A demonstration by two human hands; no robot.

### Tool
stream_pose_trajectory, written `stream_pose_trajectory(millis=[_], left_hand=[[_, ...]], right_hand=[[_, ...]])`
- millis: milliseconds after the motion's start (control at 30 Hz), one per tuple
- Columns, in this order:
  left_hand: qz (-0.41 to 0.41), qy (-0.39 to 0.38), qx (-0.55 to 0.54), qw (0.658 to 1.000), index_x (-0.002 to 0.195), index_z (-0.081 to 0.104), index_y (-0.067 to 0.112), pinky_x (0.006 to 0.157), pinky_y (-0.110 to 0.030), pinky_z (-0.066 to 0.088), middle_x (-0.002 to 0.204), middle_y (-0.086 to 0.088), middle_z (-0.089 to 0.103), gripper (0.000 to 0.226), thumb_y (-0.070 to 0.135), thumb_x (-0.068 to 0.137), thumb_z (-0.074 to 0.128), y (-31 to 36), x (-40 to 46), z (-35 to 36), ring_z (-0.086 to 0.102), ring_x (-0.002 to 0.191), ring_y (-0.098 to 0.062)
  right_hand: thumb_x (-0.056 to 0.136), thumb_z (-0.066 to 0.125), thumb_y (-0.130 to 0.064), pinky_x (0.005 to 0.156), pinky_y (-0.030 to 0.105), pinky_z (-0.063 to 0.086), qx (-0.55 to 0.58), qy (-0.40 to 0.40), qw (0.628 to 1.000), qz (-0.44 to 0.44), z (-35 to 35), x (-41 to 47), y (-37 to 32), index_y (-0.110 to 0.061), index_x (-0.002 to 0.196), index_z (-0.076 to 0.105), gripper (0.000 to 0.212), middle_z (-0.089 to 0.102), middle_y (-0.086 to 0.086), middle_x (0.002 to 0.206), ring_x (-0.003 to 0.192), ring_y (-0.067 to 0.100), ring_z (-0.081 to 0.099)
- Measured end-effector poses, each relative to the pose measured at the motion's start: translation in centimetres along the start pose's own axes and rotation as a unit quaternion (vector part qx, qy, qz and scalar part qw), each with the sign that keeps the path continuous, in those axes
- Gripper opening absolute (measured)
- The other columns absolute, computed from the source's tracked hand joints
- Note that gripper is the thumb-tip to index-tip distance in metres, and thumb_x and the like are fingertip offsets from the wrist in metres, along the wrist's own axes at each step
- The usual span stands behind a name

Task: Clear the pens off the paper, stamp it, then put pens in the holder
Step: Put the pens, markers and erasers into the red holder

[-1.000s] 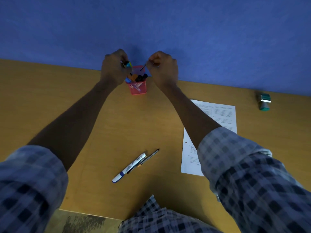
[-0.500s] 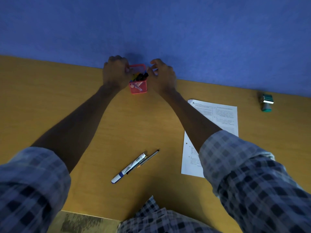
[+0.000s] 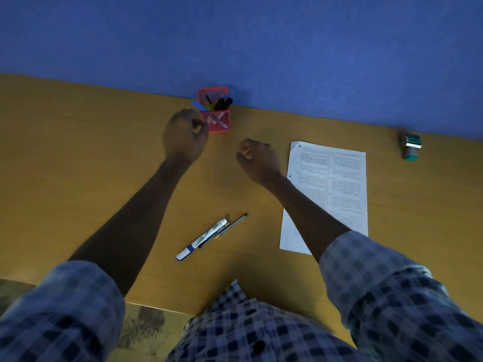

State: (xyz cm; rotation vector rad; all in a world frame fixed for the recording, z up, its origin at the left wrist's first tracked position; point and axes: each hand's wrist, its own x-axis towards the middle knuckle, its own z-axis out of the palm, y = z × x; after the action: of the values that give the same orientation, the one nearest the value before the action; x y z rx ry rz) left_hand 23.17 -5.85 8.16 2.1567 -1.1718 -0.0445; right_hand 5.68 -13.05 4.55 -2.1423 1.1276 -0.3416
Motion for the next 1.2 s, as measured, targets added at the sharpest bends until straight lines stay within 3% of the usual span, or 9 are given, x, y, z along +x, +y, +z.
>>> stream_pose_trajectory(millis=[400,533,767,867,1033,1200], left_hand=[[-0.071,-0.223,-0.01,0.972,0.084,0.069,0.015,0.072,-0.033,0.052,0.079,0.002,0.067,0.008,0.021,0.08,0.072,-3.1,-11.1,0.8,0.065,0.079,-0.02],[-0.088,-0.266,0.001,0.96,0.083,0.069,0.021,0.072,-0.031,0.053,0.081,0.007,0.067,0.009,0.023,0.075,0.074,-3.0,-14.0,0.6,0.066,0.081,-0.016],[-0.041,-0.261,0.028,0.964,0.095,0.069,0.017,0.07,-0.028,0.048,0.095,0.004,0.066,0.022,0.026,0.076,0.074,-3.2,-18.7,-0.1,0.062,0.086,-0.016],[-0.031,-0.267,0.054,0.962,0.099,0.067,0.019,0.067,-0.026,0.044,0.097,0.006,0.062,0.03,0.031,0.072,0.075,-3.6,-19.9,-0.8,0.059,0.085,-0.013],[-0.026,-0.257,0.094,0.961,0.099,0.066,0.02,0.064,-0.023,0.042,0.097,0.008,0.06,0.035,0.034,0.069,0.075,-5.2,-21.7,-2.4,0.057,0.084,-0.011],[-0.038,-0.238,0.113,0.964,0.086,0.064,0.019,0.062,-0.026,0.046,0.09,0.009,0.055,0.021,0.029,0.071,0.075,-6.6,-22.7,-3.5,0.056,0.083,-0.013]], right_hand=[[0.08,0.067,-0.019,0.085,0.034,0.055,0.007,-0.137,0.99,-0.015,2.0,-6.8,3.2,-0.022,0.096,0.073,0.017,0.073,-0.005,0.098,0.088,0.012,0.068],[0.076,0.071,-0.024,0.086,0.03,0.049,-0.004,-0.162,0.986,-0.04,2.4,-8.3,3.6,-0.027,0.095,0.073,0.019,0.067,-0.009,0.103,0.097,0.012,0.063],[0.073,0.075,-0.03,0.085,0.021,0.037,-0.068,-0.189,0.973,-0.115,3.3,-10.1,3.6,-0.028,0.097,0.071,0.025,0.059,-0.007,0.115,0.113,0.011,0.054],[0.076,0.075,-0.029,0.092,0.027,0.039,-0.074,-0.191,0.97,-0.131,3.4,-10.5,3.7,-0.026,0.098,0.071,0.023,0.057,-0.003,0.122,0.119,0.013,0.05],[0.082,0.072,-0.025,0.089,0.031,0.043,-0.084,-0.184,0.967,-0.154,3.4,-10.8,3.8,-0.023,0.092,0.072,0.011,0.058,-0.001,0.119,0.116,0.016,0.051],[0.085,0.066,-0.025,0.088,0.033,0.046,-0.061,-0.203,0.97,-0.121,3.3,-10.3,3.6,-0.025,0.087,0.07,0.005,0.064,-0.004,0.107,0.104,0.016,0.057]])
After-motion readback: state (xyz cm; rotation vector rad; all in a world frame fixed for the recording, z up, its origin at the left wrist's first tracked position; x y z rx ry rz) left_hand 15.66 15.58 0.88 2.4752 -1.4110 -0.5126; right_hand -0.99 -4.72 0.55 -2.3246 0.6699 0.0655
